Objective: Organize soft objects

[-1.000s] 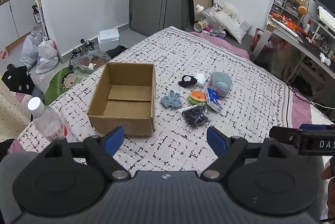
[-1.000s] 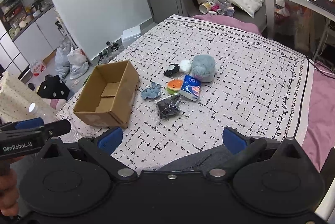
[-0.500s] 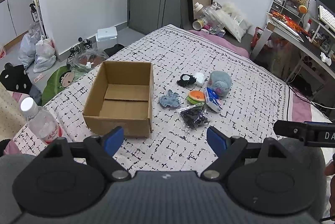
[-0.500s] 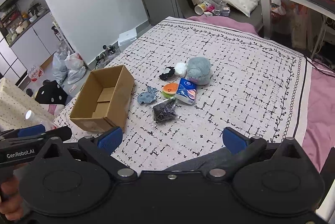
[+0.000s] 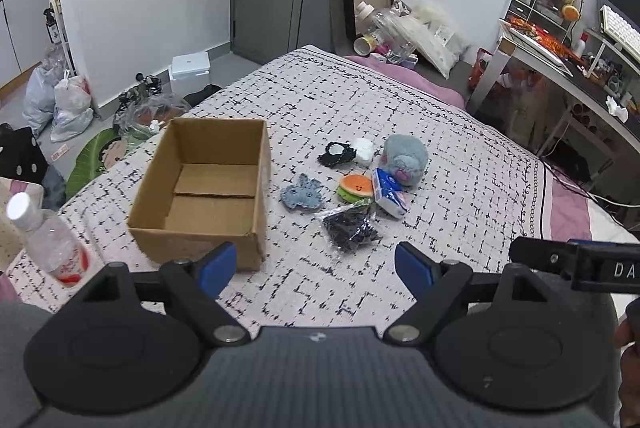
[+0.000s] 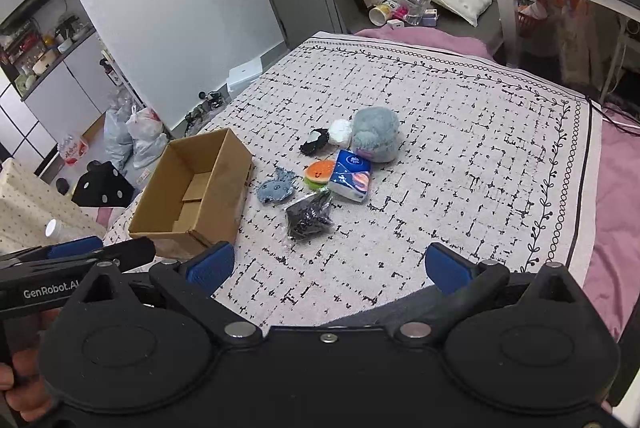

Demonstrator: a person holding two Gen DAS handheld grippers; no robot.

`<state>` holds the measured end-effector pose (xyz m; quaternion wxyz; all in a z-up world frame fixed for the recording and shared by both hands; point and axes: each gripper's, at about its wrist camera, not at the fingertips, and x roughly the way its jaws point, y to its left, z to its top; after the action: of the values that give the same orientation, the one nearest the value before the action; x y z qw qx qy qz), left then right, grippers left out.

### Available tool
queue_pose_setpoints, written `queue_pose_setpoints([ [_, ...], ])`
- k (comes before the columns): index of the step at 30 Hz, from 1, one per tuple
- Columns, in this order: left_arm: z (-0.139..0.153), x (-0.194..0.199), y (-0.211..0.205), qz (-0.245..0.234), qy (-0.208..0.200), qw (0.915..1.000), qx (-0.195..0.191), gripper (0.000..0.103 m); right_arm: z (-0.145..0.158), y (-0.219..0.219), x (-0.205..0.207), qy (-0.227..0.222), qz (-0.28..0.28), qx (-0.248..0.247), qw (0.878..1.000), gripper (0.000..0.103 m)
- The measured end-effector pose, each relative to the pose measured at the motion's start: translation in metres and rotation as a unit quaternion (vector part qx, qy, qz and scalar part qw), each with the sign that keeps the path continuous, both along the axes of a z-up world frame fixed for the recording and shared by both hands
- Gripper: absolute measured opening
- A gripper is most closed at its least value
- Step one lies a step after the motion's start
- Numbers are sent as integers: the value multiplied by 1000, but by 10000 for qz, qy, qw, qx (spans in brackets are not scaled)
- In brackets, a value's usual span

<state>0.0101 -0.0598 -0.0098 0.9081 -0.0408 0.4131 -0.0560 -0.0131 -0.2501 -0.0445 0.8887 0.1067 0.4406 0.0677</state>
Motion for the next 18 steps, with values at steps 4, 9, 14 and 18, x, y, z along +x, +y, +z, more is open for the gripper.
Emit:
queue_pose_setpoints([
  [4, -10, 13, -3, 36, 35, 9999, -143, 85, -7, -7, 13, 22, -58, 103, 9999, 102],
  [9, -22, 27, -7, 30, 96, 9997, -219, 84, -17, -14, 29, 73, -136, 247, 9996, 99],
  [14, -34, 44, -11, 30, 208, 9993, -314, 82, -31, -23, 45, 203, -256, 428, 9986, 97],
  [18, -45, 55, -15, 78, 274, 9989, -383, 81, -39, -26, 57, 255, -317, 501, 9979, 97],
])
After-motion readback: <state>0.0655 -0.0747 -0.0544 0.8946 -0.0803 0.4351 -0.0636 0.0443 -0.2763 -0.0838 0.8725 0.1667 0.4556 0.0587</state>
